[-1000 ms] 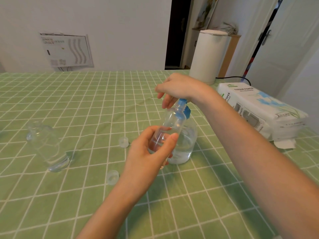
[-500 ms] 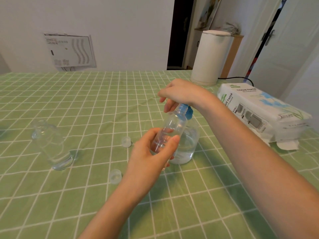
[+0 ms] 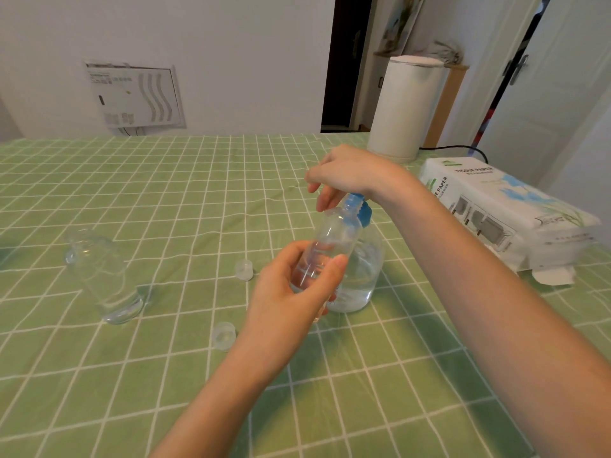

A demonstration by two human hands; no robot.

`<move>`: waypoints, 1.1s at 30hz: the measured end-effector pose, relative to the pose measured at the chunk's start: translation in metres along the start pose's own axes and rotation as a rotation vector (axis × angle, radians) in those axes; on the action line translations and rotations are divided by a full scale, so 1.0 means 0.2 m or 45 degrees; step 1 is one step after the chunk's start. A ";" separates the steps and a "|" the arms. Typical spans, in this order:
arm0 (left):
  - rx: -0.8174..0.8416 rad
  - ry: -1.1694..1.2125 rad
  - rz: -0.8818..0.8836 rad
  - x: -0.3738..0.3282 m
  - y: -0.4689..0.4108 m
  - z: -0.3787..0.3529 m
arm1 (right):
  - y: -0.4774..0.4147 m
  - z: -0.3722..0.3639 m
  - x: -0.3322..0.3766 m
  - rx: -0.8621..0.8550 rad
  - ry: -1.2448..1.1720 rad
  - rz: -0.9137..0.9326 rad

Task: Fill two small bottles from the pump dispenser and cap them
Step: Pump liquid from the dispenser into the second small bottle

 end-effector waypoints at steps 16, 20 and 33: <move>-0.001 0.032 0.012 -0.02 -0.01 -0.01 | 0.00 0.03 0.02 -0.070 0.065 0.048; -0.008 0.035 0.004 -0.02 -0.01 -0.01 | 0.00 0.03 0.03 -0.027 0.077 0.038; 0.015 -0.025 0.015 0.00 0.01 0.00 | 0.01 -0.02 -0.01 0.021 0.036 0.005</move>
Point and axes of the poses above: each hand's wrist, its own y-axis away from the middle knuckle, its own z-axis out of the back of the hand, x = y × z, the point moved 1 cm from there along -y, towards the middle knuckle, and after that the axes turned 9 degrees about -x, right-handed, at the moved point
